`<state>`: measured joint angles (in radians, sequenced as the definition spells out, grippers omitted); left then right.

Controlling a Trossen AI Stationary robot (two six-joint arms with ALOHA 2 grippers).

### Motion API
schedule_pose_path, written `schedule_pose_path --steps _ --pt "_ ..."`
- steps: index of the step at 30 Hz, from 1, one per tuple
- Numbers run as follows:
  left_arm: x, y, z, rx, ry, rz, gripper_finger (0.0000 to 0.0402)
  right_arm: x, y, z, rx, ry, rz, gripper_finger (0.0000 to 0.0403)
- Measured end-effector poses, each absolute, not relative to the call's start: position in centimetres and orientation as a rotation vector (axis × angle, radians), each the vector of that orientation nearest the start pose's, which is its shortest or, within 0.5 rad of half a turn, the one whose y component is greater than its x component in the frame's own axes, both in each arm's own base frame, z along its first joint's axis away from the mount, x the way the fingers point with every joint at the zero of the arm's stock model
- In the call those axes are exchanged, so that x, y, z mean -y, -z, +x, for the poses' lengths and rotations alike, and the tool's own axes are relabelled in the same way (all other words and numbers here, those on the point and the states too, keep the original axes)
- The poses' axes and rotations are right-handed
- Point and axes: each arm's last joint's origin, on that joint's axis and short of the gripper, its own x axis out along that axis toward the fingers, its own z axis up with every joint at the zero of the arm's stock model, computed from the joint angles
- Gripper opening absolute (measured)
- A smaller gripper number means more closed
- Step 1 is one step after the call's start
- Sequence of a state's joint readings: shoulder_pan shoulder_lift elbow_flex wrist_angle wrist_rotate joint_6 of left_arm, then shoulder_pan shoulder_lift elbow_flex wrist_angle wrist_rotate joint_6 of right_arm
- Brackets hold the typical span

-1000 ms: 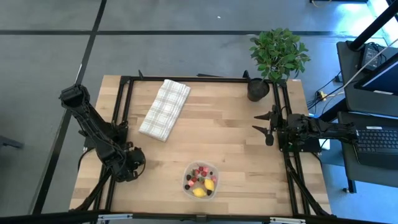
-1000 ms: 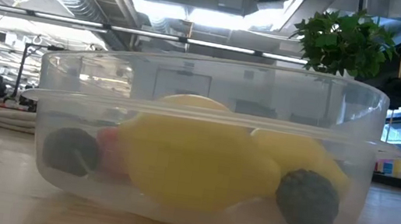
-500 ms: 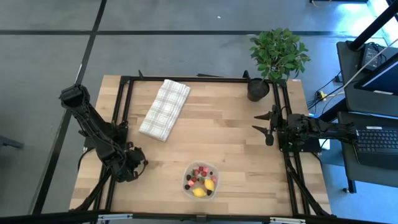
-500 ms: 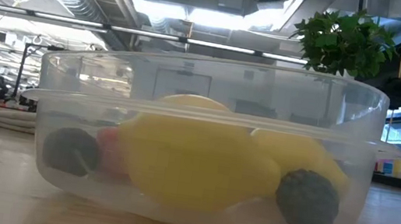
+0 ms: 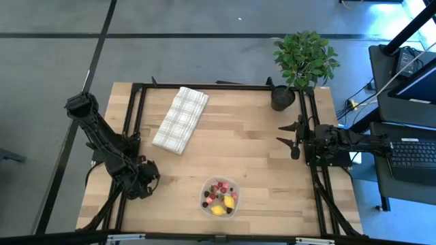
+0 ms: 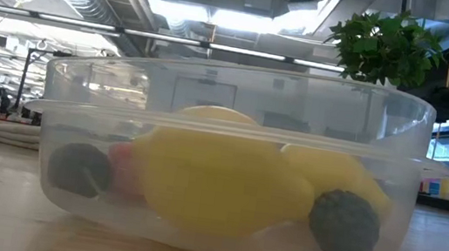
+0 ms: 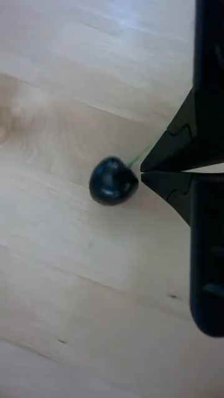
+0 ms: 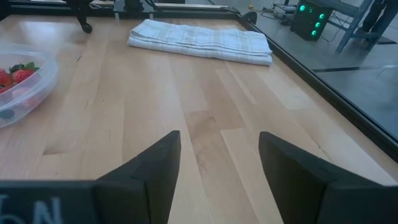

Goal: Pick and placing Produce into tupperware
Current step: Put the black cherry into the transparent bin

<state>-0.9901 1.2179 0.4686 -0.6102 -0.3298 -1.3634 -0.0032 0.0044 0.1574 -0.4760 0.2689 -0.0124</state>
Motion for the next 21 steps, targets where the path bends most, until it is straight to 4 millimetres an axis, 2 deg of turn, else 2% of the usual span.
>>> schedule_pose_path --steps 14,21 --pt "13.71 -13.41 9.51 -1.301 -0.445 -0.675 0.0005 0.80 -17.09 7.97 -0.323 0.268 -0.055 0.0219" --pt "13.71 -13.41 9.52 -1.292 -0.482 -0.722 0.0005 0.80 -17.09 7.97 -0.323 0.268 -0.055 0.0219"
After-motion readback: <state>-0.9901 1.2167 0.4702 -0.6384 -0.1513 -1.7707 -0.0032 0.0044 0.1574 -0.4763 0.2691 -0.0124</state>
